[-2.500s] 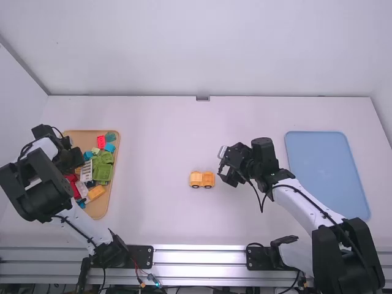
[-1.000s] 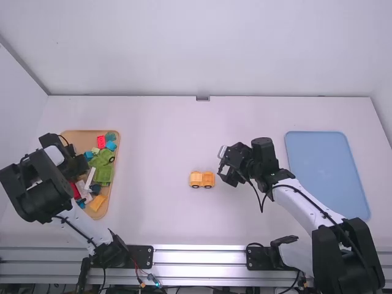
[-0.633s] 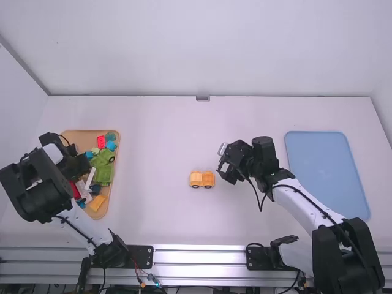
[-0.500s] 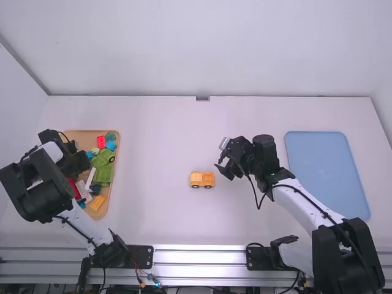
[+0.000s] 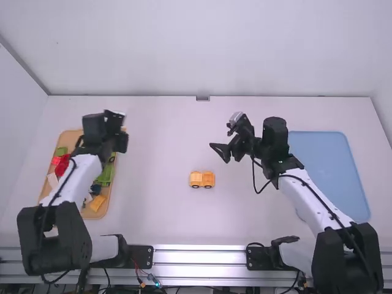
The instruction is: Assemble lego blocks to make yellow taxi
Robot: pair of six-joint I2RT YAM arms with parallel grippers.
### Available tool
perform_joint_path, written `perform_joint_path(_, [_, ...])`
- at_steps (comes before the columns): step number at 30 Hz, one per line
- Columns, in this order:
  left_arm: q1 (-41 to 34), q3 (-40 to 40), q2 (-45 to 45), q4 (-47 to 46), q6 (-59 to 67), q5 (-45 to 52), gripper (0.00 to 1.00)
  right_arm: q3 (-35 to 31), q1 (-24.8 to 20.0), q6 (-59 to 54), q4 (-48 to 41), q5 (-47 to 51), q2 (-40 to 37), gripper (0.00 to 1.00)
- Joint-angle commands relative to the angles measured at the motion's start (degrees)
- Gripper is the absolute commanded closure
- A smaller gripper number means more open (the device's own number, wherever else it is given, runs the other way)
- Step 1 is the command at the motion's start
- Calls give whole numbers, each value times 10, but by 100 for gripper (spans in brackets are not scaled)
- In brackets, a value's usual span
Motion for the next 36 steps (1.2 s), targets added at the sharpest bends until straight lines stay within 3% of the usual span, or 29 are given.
perform_joint_path(1, [-72,-41,-41,35,57,6,98,15,-8,66,12,-53,11,2])
perform_joint_path(9, [-252,-146,-73,246,132,21,98,15,-15,174,141,-218,137,0])
perform_joint_path(13, [-299,-154,-59,270,140,62,98,16,-4,224,175,-240,194,3])
perform_joint_path(23, [-368,-150,23,316,174,42,98,18,13,217,124,-238,231,10])
perform_joint_path(28, [-396,-146,64,356,174,19,98,18,13,217,82,-167,231,18])
perform_joint_path(36, [-398,-117,89,348,166,21,98,18,13,187,41,-162,231,28])
